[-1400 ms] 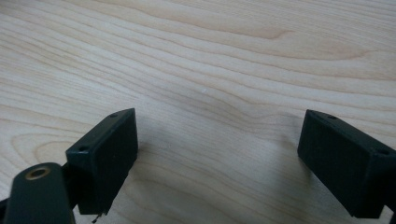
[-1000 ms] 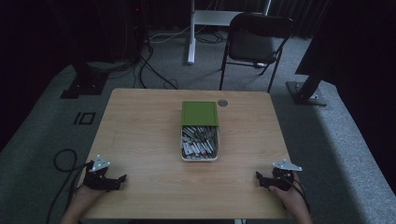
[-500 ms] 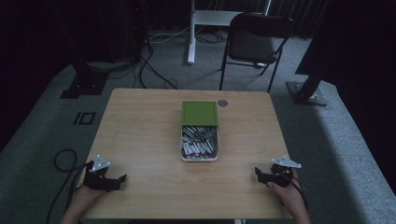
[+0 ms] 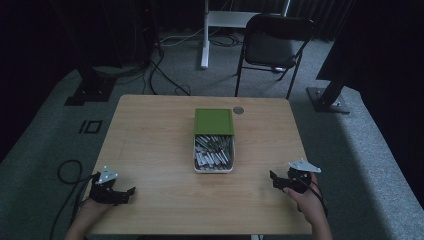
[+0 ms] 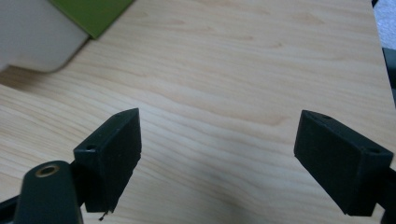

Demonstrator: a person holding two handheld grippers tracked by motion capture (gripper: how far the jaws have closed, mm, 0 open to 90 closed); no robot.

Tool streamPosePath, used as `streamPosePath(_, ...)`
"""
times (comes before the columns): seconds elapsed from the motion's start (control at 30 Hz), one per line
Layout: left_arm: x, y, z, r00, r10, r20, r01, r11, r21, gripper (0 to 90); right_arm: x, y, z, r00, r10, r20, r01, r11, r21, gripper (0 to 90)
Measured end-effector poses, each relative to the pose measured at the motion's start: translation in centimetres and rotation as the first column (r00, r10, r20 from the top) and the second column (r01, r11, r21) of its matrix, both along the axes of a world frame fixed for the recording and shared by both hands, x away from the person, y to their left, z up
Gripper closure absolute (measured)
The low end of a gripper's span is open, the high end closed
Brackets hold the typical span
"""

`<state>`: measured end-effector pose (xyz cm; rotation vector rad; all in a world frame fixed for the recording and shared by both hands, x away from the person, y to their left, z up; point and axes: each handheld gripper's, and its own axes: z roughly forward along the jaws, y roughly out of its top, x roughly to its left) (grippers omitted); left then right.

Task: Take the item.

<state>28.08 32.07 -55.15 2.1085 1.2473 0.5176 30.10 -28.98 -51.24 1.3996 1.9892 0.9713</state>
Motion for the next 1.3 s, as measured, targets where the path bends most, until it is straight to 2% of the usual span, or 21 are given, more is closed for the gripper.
streamPosePath(0.43, 0.0, 0.0, 0.0, 1.0000, 0.000, 0.000, 0.000, 1.0000, 0.000, 1.4, 0.7, 2.1, 2.8, 0.9970, 0.045, 0.063, -0.046, 0.999, 0.010, 16.4)
streamPosePath(0.63, 0.0, 0.0, 0.0, 1.0000, 0.000, 0.000, 0.000, 1.0000, 0.000, 1.4, 1.0, 3.5, 3.6, 0.9935, 0.079, 0.082, -0.080, 0.997, 0.014, 16.4)
streamPosePath(1.03, 0.0, 0.0, 0.0, 1.0000, 0.000, 0.000, 0.000, 1.0000, 0.000, 1.4, 1.4, 6.3, 4.9, 0.9835, 0.135, 0.120, -0.139, 0.990, 0.021, 17.8)
streamPosePath(1.3, 0.0, 0.0, 0.0, 1.0000, 0.000, 0.000, 0.000, 1.0000, 0.000, 1.4, 1.3, 8.3, 5.5, 0.9726, 0.184, 0.143, -0.188, 0.982, 0.018, 18.1)
